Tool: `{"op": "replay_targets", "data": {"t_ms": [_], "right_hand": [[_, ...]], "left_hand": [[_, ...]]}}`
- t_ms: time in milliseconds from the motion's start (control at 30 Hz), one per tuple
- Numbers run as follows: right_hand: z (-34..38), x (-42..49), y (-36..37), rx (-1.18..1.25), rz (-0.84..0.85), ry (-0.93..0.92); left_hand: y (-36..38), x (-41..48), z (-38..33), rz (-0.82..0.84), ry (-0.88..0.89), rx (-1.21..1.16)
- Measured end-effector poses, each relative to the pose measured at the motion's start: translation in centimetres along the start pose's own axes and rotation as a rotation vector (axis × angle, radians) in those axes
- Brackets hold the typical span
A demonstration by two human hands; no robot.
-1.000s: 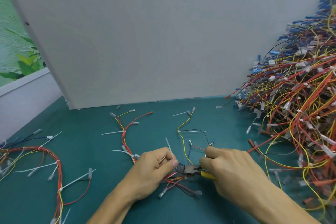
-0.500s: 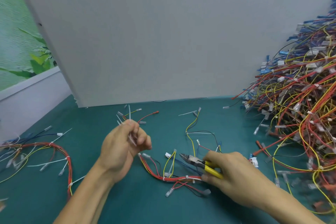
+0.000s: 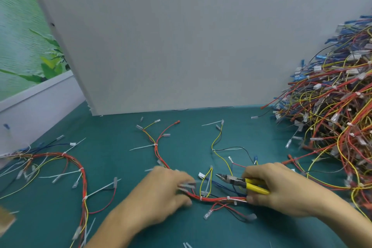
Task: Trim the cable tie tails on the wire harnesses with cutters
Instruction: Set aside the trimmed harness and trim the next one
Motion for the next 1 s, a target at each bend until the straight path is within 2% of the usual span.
{"op": "replay_targets", "data": {"t_ms": [133, 267, 333, 400, 500, 633, 800, 900, 1000], "right_hand": [[0.2, -0.1, -1.1, 0.057, -0.049, 0.022], [2.5, -0.4, -3.9, 0.135, -0.351, -0.030], [4.7, -0.7, -3.8, 0.204, -0.393, -0.096], [6.4, -0.9, -2.5, 0.224, -0.370, -0.142], [6.5, -0.7, -1.5, 0.241, -0.379, -0.116], [5.7, -0.4, -1.2, 0.297, -0.353, -0.077], [4.7, 0.3, 0.1, 0.613, -0.212, 0.027], [4.2, 0.3, 0.6, 0.776, -0.151, 0.078], [4.1, 0.3, 0.8, 0.815, -0.123, 0.087]], "left_hand": [[1.9, 0.0, -1.0, -0.028, 0.165, 0.287], [0.6, 0.3, -1.4, -0.104, 0.155, 0.083], [-0.1, 0.5, -2.0, -0.108, 0.135, -0.041], [-0.9, 0.7, -2.9, -0.103, 0.131, -0.159], [-2.0, 0.9, -4.2, -0.124, 0.153, -0.336], [-2.7, 0.4, -4.1, -0.228, 0.152, -0.410], [-3.6, -1.3, -7.1, -0.547, 0.585, 0.058], [-3.5, -1.5, -7.1, -0.652, 0.596, 0.088], [-2.8, -1.9, -7.3, -0.652, 0.599, 0.096]]}}
Point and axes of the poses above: each hand's wrist, its own x-axis towards the middle knuckle, its own y-axis out of the palm, z = x × y, the point moved 9 cm from there along x, towards the middle knuckle, and after that the axes turned 12 degrees about -z, right-handed, at the moved point
